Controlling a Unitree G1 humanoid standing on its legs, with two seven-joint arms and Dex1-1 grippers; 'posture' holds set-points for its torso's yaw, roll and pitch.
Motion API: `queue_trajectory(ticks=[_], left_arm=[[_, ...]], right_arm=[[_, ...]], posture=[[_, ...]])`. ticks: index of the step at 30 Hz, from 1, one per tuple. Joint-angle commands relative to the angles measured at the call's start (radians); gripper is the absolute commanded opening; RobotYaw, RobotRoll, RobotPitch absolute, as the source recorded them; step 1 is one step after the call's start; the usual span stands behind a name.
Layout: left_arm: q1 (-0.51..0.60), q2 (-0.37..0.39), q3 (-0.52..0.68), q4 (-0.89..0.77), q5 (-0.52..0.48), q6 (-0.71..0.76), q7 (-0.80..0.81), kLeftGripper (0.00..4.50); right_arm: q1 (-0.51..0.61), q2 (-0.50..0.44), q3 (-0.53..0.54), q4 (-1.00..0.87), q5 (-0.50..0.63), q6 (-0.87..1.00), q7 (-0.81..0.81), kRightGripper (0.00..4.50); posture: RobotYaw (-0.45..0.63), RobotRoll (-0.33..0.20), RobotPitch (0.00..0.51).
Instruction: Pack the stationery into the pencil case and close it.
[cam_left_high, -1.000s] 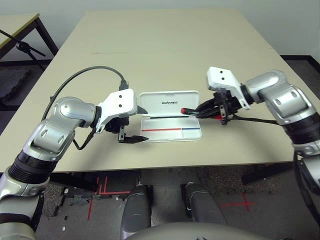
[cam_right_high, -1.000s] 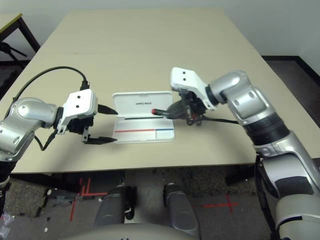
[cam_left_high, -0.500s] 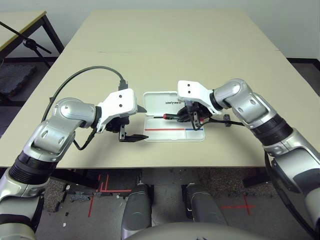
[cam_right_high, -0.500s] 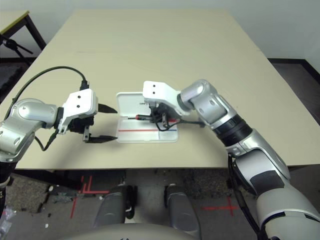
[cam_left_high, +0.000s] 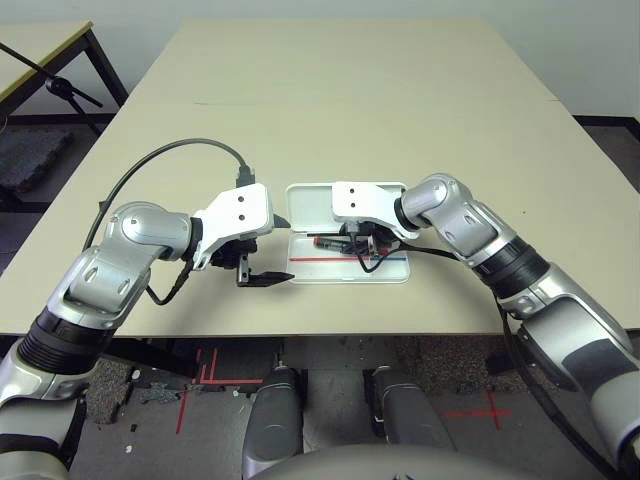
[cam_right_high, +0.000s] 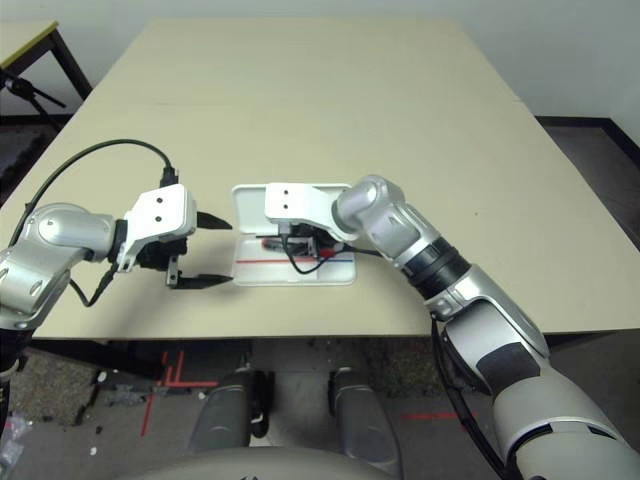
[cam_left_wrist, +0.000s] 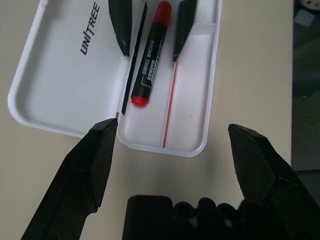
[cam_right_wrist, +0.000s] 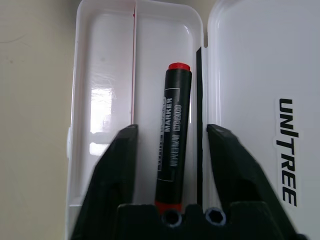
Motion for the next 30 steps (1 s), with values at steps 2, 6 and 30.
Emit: queue_trajectory(ticks=[2, 6, 30], left_arm=[[0.015, 0.015, 0.006, 0.005, 0.027, 0.031, 0.035, 4.50], [0.021, 0.021, 0.028, -0.007, 0.029, 0.090, 0.074, 4.50], [-0.040, -0.151, 0.206, 0.032, 0.030, 0.626, 0.518, 4.50]], right_arm=[[-0.002, -0.039, -0.070, -0.042, 0.055, 0.011, 0.049, 4.46], [0.019, -0.143, -0.155, -0.116, 0.166, 0.034, 0.177, 4.46], [0.254, -0.343, -0.395, -0.185, 0.399, 0.009, 0.237, 4.46]], posture=[[0.06, 0.000, 0.104], [0.06, 0.000, 0.106], [0.03, 0.000, 0.126]])
